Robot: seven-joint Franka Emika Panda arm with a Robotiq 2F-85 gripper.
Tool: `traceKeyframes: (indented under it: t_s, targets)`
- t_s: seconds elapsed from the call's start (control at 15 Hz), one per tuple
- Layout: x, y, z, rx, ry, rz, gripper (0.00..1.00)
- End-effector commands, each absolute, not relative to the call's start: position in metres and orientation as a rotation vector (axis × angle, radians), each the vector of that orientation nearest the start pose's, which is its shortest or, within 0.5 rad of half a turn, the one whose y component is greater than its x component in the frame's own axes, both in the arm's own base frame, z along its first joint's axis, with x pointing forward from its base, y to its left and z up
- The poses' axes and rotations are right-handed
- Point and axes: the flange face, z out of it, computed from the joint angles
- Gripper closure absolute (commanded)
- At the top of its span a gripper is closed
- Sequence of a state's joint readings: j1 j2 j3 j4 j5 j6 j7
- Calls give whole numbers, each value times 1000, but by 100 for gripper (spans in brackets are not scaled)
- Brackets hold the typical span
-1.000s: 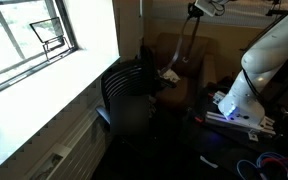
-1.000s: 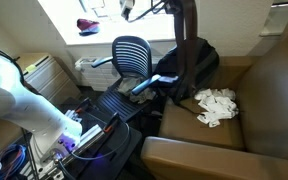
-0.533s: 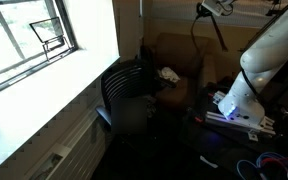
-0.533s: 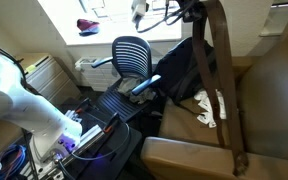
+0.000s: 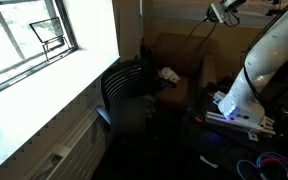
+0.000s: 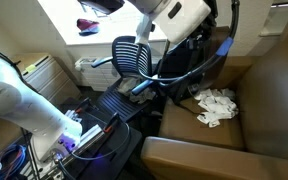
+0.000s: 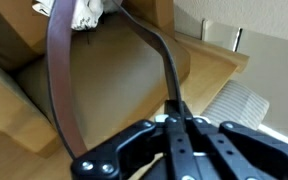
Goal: Move the belt to the armrest of the brown couch
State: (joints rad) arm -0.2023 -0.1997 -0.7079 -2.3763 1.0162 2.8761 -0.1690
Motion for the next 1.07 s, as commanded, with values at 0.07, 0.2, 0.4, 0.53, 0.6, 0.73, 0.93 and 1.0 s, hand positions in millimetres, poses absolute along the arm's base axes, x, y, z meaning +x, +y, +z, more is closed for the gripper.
traceKeyframes:
  t_s: [0.07,0.2,0.4,0.53,0.6,0.73,0.93,1.0]
  targets:
    - [264,-437,427,-1739,1965,-1098,90]
    - [267,-436,428,-1742,1959,-1098,74]
    - [267,-436,429,-1742,1957,-1099,45]
    - [269,-435,431,-1764,1951,-1100,37]
    - [271,-433,434,-1773,1925,-1096,31]
    - [274,-431,435,-1822,1890,-1063,17]
    - [286,-414,446,-1958,1722,-914,0]
    - [285,-424,435,-1917,1806,-975,0]
